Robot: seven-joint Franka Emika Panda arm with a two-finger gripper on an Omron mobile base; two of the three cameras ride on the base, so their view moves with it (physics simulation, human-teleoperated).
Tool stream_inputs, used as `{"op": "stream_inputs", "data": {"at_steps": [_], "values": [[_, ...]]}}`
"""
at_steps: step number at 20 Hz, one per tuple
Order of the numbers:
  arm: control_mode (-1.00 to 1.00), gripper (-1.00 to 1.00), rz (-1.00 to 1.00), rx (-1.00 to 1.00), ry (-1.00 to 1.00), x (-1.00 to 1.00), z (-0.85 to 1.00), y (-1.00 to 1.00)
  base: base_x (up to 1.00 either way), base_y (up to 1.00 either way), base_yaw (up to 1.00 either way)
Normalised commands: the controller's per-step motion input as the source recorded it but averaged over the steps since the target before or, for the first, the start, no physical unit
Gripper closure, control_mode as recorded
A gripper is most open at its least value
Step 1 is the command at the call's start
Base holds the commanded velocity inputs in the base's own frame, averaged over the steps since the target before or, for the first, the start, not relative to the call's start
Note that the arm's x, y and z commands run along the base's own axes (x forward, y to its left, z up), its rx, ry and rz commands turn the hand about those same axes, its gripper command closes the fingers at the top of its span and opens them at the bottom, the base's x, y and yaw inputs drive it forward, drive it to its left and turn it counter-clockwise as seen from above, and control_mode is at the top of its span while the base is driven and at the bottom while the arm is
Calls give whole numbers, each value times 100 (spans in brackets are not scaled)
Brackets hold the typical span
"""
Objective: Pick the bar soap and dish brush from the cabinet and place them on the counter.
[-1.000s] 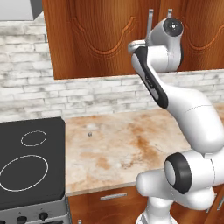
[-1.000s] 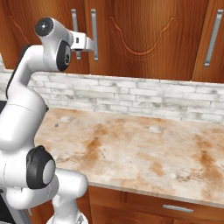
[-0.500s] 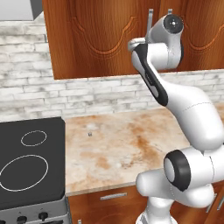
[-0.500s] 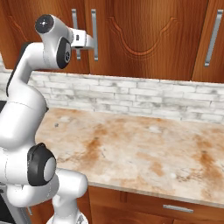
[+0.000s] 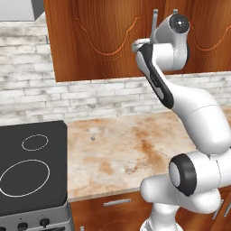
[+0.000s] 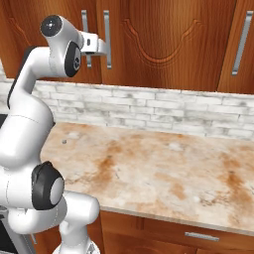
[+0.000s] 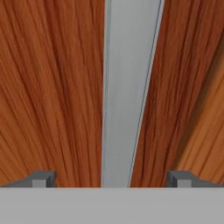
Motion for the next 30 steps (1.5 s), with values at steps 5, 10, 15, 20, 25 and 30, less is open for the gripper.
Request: {"op": "stream_inputs", "data": {"at_steps": [5, 10, 15, 20, 25, 30], "values": [[-100, 100, 0, 0, -5, 19, -5, 0, 0, 0, 0], [-100, 100, 0, 0, 0, 3, -1, 0, 0, 0, 0], [-100, 100, -1, 0, 0, -1, 0, 1, 0, 0, 0], [-100, 100, -6, -1, 0, -17, 2, 8, 0, 0, 0], [-100, 100, -7, -2, 0, -28, 0, 11, 0, 0, 0], [-100, 100, -7, -2, 0, -31, 0, 7, 0, 0, 0]]}}
